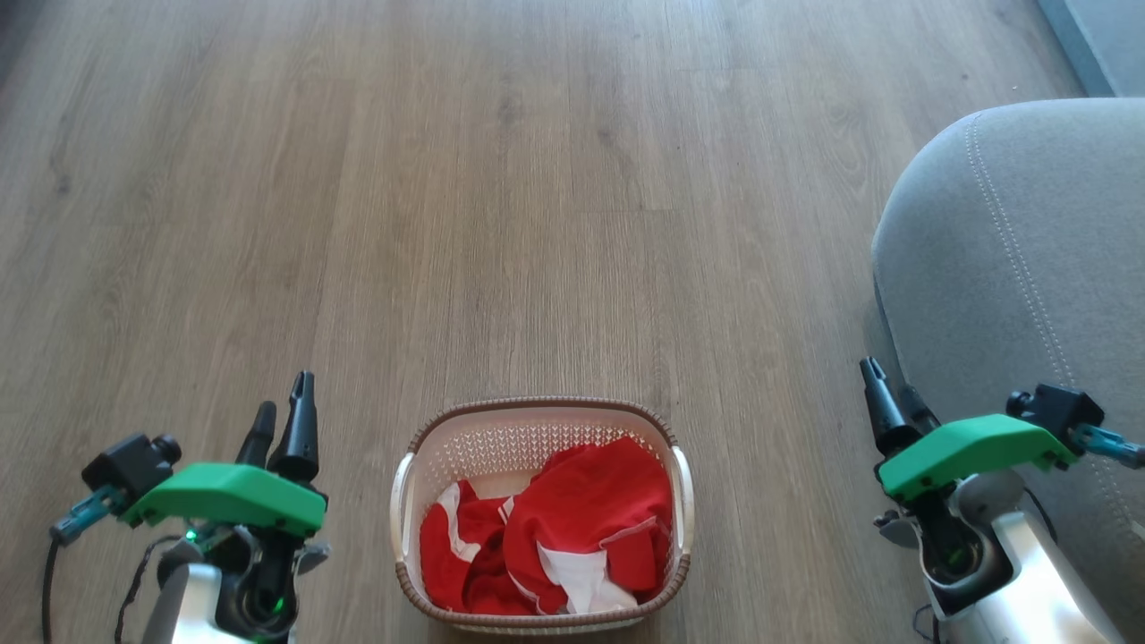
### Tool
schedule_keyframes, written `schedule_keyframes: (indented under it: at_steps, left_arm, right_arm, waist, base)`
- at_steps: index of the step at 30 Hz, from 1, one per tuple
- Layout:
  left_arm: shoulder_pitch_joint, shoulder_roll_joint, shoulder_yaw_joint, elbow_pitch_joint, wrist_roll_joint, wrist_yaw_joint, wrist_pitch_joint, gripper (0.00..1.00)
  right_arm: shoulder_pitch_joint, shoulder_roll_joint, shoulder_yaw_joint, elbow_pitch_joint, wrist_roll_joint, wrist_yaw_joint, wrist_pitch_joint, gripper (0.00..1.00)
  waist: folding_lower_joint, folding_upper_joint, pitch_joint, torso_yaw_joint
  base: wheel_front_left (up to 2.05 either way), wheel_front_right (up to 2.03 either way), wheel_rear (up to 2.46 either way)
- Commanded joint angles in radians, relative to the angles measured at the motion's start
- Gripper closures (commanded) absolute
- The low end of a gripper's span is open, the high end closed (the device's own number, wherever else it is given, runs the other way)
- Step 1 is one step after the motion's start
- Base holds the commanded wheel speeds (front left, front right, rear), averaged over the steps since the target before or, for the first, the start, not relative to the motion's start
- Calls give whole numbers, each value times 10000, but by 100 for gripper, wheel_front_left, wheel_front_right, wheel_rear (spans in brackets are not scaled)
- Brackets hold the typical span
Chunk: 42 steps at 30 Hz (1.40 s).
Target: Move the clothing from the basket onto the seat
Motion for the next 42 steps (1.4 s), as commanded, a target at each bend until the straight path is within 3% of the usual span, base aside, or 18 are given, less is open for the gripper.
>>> schedule_keyframes:
  at_steps: [1, 42]
  left_arm:
    - [-665, 241, 140, -251, 355, -37, -127, 0]
    - [-1543, 147, 634, -310, 6046, 126, -1345, 0]
  right_arm:
    - [-679, -215, 199, -235, -277, 38, -162, 0]
    - [-2091, -666, 1164, 409, -4550, 62, -1364, 0]
  waist:
    - [0, 0, 7, 1]
    - [0, 0, 109, -38]
  base:
    - [0, 0, 0]
    - [0, 0, 0]
